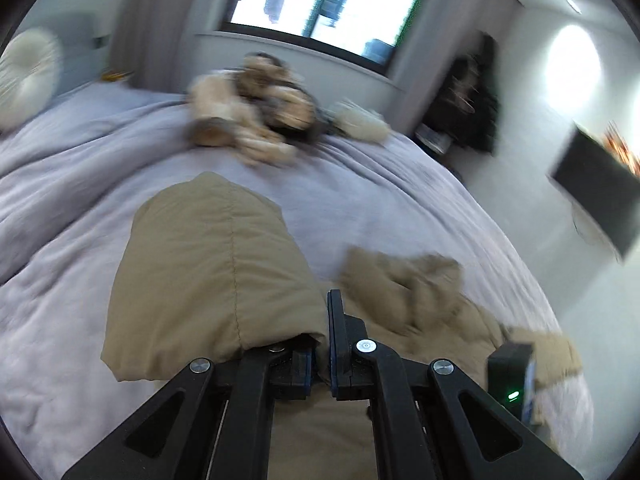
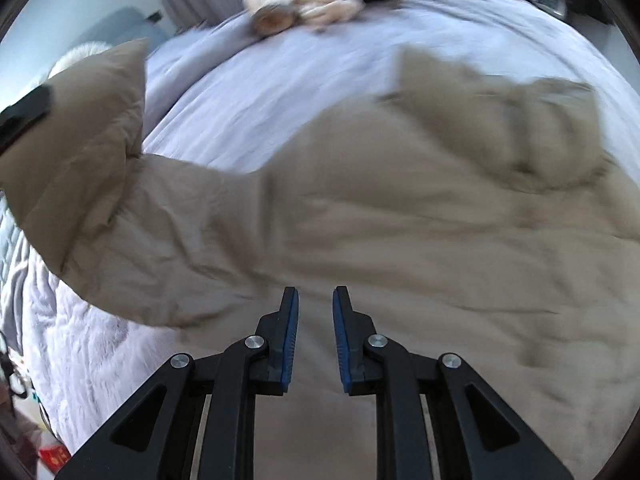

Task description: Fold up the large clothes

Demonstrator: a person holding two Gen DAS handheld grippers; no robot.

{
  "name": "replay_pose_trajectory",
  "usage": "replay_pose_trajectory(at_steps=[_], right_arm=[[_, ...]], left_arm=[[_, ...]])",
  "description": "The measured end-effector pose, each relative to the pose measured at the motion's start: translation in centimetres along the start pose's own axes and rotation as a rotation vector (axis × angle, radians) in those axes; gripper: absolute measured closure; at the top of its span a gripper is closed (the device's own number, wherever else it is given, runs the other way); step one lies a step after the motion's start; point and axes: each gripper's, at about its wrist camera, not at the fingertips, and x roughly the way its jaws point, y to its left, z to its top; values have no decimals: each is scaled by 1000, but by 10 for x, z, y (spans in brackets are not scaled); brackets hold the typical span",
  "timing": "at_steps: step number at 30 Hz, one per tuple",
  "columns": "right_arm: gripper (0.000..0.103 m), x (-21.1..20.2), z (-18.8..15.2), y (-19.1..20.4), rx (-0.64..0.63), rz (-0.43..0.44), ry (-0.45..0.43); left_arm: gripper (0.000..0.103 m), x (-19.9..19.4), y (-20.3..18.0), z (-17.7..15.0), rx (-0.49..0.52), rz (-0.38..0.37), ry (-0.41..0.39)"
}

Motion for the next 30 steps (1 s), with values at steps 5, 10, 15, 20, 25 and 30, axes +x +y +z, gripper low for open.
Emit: replay_pose_trajectory(at_steps=[5, 10, 15, 20, 25, 30], right_arm=[[83, -51, -25, -100, 136, -92, -27], [83, -74, -48, -166, 259, -145, -22], [83, -78, -64, -205, 344, -131, -6], [83, -76, -64, -214, 370, -95, -3], [83, -72, -55, -205, 346, -90, 4], [79, -69, -37, -178, 257, -86, 6]], left_arm=[[96, 71, -106, -36, 182, -26, 151], [96, 124, -157, -89, 341, 47, 283], [96, 128, -174, -125, 492, 121, 317], [74, 120, -169, -133, 511, 110, 329], [25, 100, -157, -123, 496, 70, 302], [25, 54, -107, -120, 398, 191, 241]])
